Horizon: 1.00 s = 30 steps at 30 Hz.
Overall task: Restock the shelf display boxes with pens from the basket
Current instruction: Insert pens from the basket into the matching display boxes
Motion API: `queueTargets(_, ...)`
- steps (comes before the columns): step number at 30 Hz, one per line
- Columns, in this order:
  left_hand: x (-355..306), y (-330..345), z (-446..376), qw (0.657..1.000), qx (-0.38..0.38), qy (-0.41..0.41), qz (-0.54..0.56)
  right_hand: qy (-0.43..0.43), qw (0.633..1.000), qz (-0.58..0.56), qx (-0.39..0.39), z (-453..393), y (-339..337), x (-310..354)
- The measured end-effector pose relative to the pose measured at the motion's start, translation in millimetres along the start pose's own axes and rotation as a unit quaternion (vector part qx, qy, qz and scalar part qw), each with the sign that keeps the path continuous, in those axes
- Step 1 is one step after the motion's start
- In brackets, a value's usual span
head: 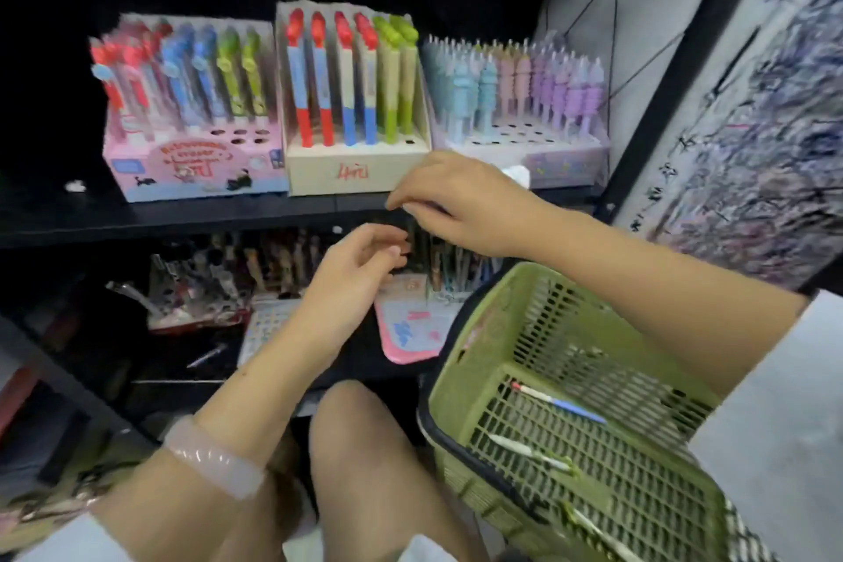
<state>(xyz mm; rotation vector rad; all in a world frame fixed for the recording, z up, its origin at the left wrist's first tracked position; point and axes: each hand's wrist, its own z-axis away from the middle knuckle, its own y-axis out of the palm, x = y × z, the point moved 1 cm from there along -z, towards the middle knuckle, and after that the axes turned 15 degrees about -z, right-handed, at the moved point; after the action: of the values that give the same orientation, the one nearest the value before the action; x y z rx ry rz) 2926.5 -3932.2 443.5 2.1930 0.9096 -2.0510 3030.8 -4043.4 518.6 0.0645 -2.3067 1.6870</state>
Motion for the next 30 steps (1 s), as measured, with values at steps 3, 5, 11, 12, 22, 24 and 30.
queueTargets(3, 7.3, 58.0, 6.9, 0.996, 0.085, 0.006, -0.019, 0.141, 0.988, -0.052, 0.032, 83.7, 29.8, -40.8)
queueTargets(5, 12.7, 95.7, 11.0, 0.989, 0.142, 0.011, -0.046, 0.243, 0.964, -0.074, 0.083, 141.7, 54.1, -67.7)
queueTargets(11, 38.9, 165.2, 16.1, 0.949, 0.286, 0.007, -0.133, 0.418, 0.855, -0.123, 0.283, 268.7, 148.1, -110.3)
queueTargets(12, 44.4, 170.6, 16.0, 0.942, 0.302, -0.003, -0.149, 0.421, 0.851, -0.126, 0.287, 275.4, 164.0, -112.5)
queueTargets(22, 59.1, 173.4, 11.3, 0.91, 0.36, -0.03, -0.203, 0.416, 0.875, -0.122, 0.217, 278.0, 222.6, -108.3)
queueTargets(24, 56.1, 176.7, 12.8, 0.895, 0.393, -0.023, -0.21, 0.43, 0.859, -0.135, 0.241, 298.7, 206.1, -106.4)
queueTargets(30, 52.3, 182.9, 18.0, 0.872, 0.437, -0.011, -0.22, 0.463, 0.778, -0.213, 0.367, 383.6, 202.3, -65.7)
